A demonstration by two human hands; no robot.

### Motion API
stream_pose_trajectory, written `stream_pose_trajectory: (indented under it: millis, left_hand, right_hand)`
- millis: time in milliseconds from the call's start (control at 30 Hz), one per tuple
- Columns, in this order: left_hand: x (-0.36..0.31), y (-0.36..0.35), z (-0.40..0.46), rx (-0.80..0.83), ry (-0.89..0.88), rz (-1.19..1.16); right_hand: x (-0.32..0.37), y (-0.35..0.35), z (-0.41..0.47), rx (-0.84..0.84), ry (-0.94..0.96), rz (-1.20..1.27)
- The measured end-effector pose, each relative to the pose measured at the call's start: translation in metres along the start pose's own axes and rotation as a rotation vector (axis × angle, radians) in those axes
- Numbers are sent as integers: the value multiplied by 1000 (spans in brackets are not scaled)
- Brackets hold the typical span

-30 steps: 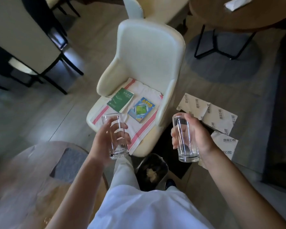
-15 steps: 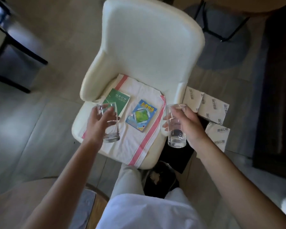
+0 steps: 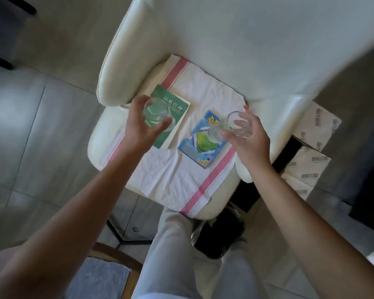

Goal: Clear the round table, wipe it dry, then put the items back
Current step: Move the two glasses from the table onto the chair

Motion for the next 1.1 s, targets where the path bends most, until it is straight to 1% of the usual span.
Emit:
stream_pose_trajectory:
  millis: [33, 100, 133, 200, 400, 600, 933, 1033, 1100]
  left_hand:
    - [-1, -1, 4, 8, -40, 58]
    - [24, -7, 34, 3, -34, 148]
    - [19, -7, 39, 14, -50, 168]
    - [37, -17, 56, 41, -24, 196]
    - [53, -24, 70, 89, -52, 372]
    - [65, -19, 75, 211, -35, 630]
    - [56, -16, 81, 243, -26, 701]
    - [53, -12, 77, 202, -26, 732]
    - [47, -15, 68, 168, -53, 698]
  right_hand:
    - [0, -1, 1, -20, -1, -20]
    - [-20, -24, 32, -15, -29, -99]
    - [-18, -25, 35, -25, -32, -116]
    - [-40, -37, 50, -34, -92, -117]
    - [-65, -52, 52, -58, -91, -139]
    - [-83, -66, 55, 81, -87, -324]
    - [-84, -61, 63, 103, -85, -398]
    - [-84, -60, 62, 128, -94, -416]
    - [-81, -48, 54, 120, -83, -448]
Point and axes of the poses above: each hand's wrist, its own z-axis towards the middle knuckle, its own y-axis out of the back of the hand, x = y × z, the point moved 2 cm from there along z, towards the middle knuckle, and after that the axes turned 5 degrees about x, right-handed, at the moved point
